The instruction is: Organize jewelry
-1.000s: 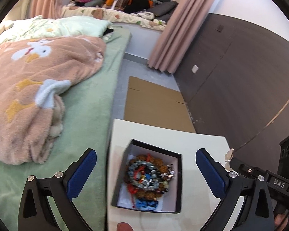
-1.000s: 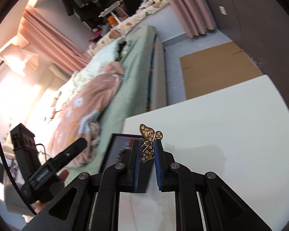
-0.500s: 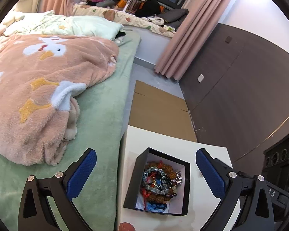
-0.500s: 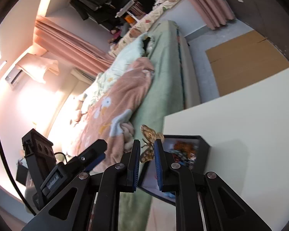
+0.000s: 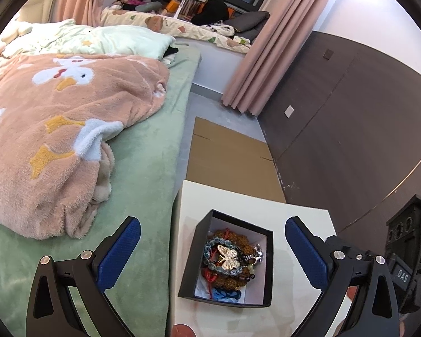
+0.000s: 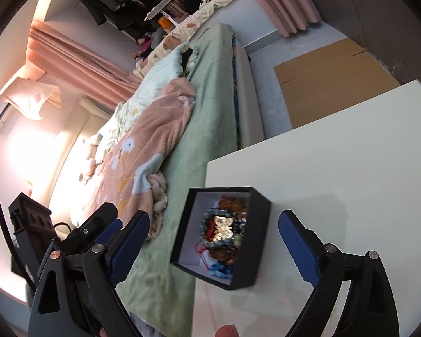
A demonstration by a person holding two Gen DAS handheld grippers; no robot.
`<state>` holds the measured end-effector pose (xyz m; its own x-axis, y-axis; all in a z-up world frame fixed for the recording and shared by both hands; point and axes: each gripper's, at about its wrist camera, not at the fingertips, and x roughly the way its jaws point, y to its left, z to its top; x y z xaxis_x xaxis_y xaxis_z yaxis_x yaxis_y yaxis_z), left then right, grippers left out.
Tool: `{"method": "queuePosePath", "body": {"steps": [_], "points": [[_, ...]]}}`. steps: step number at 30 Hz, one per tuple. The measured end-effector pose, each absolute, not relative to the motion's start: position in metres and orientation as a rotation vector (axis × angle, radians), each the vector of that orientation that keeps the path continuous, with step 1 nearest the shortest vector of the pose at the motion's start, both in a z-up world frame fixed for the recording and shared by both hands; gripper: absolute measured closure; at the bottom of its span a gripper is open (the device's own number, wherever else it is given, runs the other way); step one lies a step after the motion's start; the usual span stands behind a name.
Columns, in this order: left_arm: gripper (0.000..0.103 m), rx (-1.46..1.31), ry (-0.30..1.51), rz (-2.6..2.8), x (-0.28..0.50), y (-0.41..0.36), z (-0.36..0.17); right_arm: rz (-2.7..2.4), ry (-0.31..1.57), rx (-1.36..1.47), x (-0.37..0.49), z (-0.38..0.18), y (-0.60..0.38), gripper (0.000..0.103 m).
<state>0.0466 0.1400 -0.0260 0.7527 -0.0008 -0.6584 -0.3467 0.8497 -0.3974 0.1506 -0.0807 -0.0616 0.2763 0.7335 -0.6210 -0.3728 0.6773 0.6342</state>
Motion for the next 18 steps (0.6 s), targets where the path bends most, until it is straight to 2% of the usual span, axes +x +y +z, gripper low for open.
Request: {"method": "queuePosePath", "body": {"steps": [2,5,18], "points": [[0.0,-0.505,0.7,0.198,0.045,0.132,-0.022,0.757,1.037,0.385,0.146,-0.057,-0.09,0.008],[0.0,-0.467,0.686,0.195,0.041,0.121,-0.015,0.759,1.016,0.392,0.138,-0.048,-0.107,0.0],[0.0,-0.399,0.623,0.158,0.015,0.07,-0.009,0.639,0.822,0.259,0.088,-0.011,-0.162,0.0]]}}
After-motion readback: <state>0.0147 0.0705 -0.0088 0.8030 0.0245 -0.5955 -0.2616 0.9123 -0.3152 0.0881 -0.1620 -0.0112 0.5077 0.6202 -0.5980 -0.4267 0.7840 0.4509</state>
